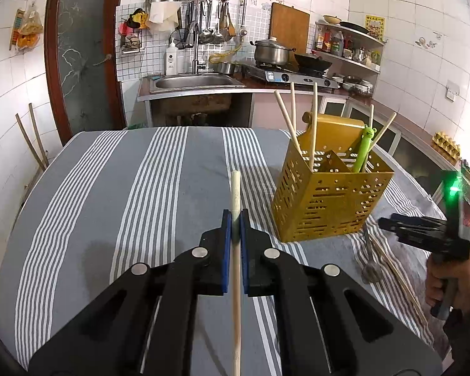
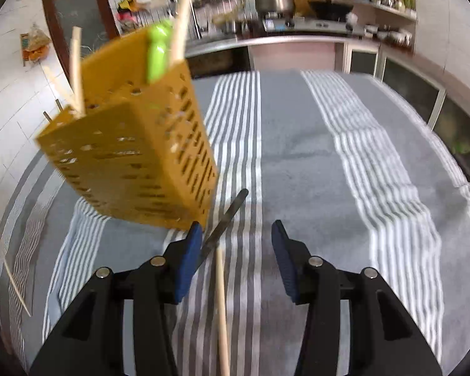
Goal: Organize utensils
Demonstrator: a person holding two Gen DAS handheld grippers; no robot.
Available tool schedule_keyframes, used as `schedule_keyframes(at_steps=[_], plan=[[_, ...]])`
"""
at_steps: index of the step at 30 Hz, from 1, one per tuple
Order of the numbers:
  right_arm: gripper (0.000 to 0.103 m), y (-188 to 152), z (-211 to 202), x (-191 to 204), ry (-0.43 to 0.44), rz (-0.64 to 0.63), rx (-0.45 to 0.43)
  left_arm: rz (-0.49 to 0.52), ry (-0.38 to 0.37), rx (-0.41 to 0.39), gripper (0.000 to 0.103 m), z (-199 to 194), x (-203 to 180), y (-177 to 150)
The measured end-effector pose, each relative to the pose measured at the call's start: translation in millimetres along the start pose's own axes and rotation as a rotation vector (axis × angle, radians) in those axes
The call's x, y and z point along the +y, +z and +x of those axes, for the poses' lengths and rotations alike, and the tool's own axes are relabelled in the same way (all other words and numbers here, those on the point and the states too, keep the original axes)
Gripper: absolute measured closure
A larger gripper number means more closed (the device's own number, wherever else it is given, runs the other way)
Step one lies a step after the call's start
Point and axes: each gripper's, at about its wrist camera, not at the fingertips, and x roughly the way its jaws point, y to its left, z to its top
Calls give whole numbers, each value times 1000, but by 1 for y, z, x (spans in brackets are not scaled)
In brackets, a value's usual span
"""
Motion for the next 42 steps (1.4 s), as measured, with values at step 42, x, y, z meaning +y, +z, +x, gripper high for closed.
schedule_keyframes(at_steps=[42], plan=[[96,-23,-25,-35,87,18,94,16,-38,10,99,3,-16,3]])
